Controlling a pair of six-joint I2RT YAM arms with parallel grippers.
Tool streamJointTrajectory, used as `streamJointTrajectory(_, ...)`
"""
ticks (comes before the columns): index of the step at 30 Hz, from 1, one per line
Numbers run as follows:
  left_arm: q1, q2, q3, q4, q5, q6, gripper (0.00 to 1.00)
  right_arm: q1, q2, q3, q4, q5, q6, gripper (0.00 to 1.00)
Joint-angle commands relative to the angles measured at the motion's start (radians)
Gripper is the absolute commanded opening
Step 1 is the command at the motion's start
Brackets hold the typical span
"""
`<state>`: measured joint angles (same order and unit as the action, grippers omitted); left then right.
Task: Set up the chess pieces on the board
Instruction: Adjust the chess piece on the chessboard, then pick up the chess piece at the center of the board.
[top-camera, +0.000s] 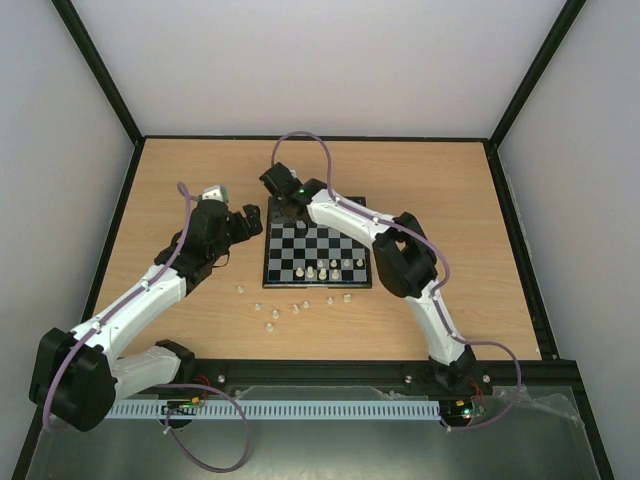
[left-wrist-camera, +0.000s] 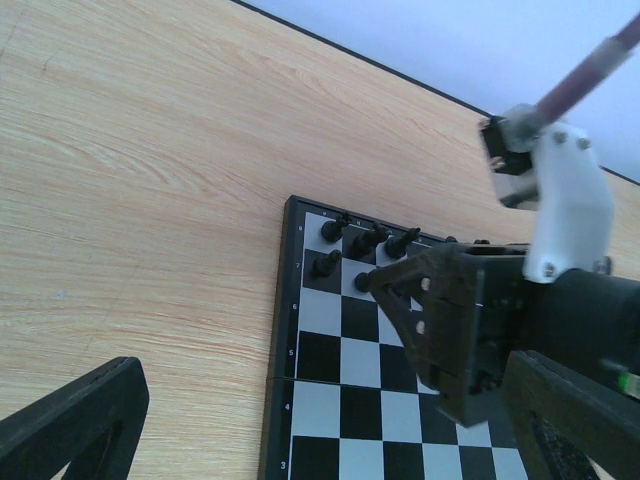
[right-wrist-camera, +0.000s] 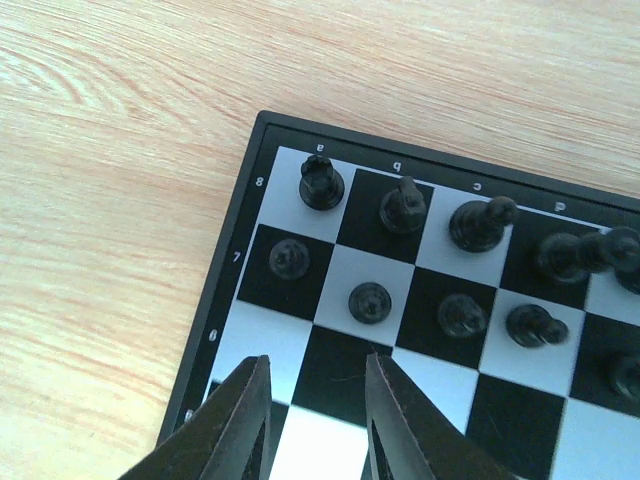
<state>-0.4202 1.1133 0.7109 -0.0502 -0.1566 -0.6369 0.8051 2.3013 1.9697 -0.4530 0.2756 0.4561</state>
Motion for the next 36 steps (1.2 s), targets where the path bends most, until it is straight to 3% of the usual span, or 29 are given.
streamJointTrajectory(1,0.006,-0.012,-0.011,0.01,0.005,-0.004,1.0,0.017,-0.11,-0.058,-0.063,0.028,0.0,0.28)
streamJointTrajectory(4,0.006,-0.011,-0.012,0.01,0.003,-0.004,1.0,0.032,-0.201,-0.116,-0.065,0.036,-0.012,0.31)
streamJointTrajectory(13,0.006,-0.006,-0.013,0.01,0.006,-0.007,1.0,0.036,-0.565,-0.54,-0.016,-0.007,-0.012,0.68)
streamJointTrajectory(24,0.006,0.026,-0.013,0.014,0.01,-0.009,1.0,0.042,-0.943,-1.077,0.03,-0.149,0.09,0.56)
streamJointTrajectory(36,0.006,0.065,-0.008,0.021,0.003,-0.005,1.0,0.1,-0.984,-1.242,0.087,-0.169,0.149,0.43)
